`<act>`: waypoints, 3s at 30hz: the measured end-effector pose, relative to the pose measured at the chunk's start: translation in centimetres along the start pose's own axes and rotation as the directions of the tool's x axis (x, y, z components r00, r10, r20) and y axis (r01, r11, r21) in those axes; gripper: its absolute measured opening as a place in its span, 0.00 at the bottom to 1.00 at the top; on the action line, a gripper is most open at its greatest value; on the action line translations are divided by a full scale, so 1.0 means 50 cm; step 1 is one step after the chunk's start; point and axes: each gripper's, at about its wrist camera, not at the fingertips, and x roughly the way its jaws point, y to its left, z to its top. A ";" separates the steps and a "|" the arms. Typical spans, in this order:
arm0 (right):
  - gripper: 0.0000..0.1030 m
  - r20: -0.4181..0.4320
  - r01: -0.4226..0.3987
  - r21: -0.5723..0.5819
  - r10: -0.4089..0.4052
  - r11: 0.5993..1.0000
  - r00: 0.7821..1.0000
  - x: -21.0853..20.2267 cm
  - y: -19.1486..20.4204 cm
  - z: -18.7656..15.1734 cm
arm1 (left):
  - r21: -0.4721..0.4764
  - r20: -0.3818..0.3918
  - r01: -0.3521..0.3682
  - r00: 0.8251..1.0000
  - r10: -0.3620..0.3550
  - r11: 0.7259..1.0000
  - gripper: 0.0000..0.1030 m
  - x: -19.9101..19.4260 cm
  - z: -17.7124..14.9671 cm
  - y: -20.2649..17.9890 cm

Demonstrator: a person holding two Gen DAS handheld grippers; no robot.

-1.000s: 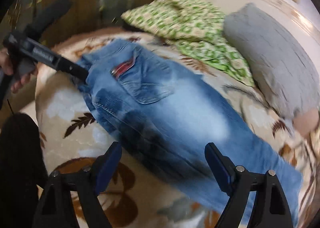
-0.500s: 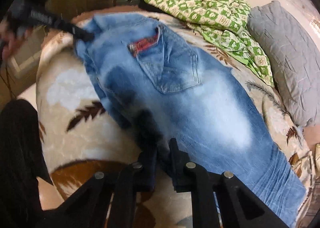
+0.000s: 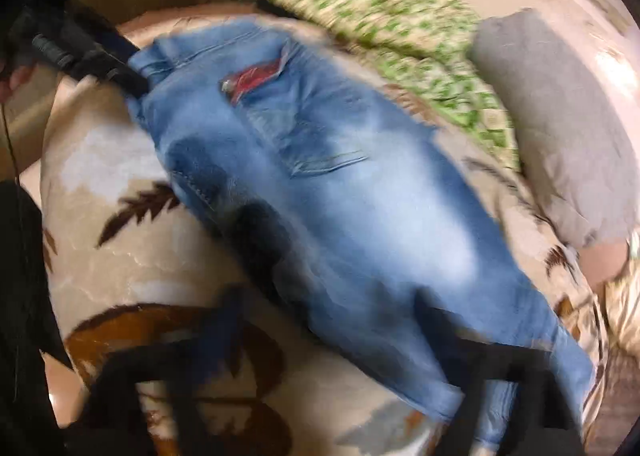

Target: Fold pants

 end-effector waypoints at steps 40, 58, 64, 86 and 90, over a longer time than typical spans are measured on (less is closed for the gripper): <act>0.62 0.239 -0.226 0.971 -0.255 0.080 0.937 -0.124 -0.510 -0.526 | 0.579 -0.419 0.536 0.842 -0.340 0.614 0.99 0.229 0.433 -1.015; 0.32 0.178 -0.161 0.983 -0.246 0.087 0.953 -0.113 -0.514 -0.542 | 0.570 -0.520 0.450 0.845 -0.122 0.688 0.42 0.326 0.429 -1.115; 0.31 0.175 -0.156 0.983 -0.247 0.095 0.953 -0.110 -0.514 -0.542 | 0.584 -0.507 0.444 0.853 -0.122 0.679 0.24 0.335 0.431 -1.124; 0.18 0.135 0.160 0.880 -0.559 0.448 0.818 -0.270 -0.355 -0.323 | 0.452 -0.345 0.648 0.760 -0.550 0.612 0.19 0.073 0.474 -0.851; 0.17 0.173 0.249 0.790 -0.592 0.560 0.787 -0.282 -0.286 -0.242 | 0.396 -0.283 0.662 0.747 -0.602 0.636 0.18 0.055 0.460 -0.712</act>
